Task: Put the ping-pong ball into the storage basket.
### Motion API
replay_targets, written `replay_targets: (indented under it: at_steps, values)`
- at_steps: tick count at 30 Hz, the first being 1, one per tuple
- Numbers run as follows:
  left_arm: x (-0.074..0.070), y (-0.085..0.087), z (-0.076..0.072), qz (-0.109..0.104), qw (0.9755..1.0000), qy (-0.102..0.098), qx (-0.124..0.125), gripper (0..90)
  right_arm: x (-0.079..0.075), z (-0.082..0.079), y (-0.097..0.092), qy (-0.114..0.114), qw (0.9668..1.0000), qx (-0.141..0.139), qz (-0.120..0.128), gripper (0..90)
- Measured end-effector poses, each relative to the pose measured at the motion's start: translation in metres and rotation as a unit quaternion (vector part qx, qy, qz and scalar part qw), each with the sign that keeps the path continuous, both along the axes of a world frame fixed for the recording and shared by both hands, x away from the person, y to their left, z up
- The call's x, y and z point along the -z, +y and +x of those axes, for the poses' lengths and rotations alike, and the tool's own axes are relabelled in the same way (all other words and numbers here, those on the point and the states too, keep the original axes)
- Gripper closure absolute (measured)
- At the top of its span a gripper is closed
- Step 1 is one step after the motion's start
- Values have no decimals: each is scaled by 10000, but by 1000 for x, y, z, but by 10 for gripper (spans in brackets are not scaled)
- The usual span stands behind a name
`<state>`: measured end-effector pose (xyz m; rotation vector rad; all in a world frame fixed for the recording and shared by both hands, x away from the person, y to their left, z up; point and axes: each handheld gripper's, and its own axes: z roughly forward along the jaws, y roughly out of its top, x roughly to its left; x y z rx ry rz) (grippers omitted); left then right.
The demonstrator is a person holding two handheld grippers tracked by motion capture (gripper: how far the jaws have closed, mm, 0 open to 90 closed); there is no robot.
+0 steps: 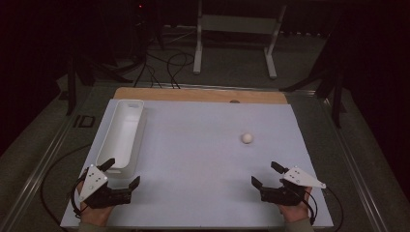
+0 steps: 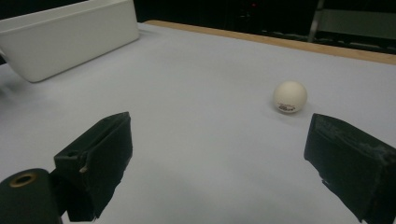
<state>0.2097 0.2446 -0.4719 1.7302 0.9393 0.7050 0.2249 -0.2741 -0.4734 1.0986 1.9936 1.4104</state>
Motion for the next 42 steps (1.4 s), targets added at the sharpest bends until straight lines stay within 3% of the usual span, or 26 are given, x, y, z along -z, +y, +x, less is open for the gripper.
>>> replay_targets:
  at_steps: [17,42]
  values:
    - [1,-1,0,33,10000,20,-11,0,-17,9,2,66,9999,67,-52,76]
    - [2,0,0,39,10000,53,-74,0,-31,27,16,213,9995,177,-145,76]
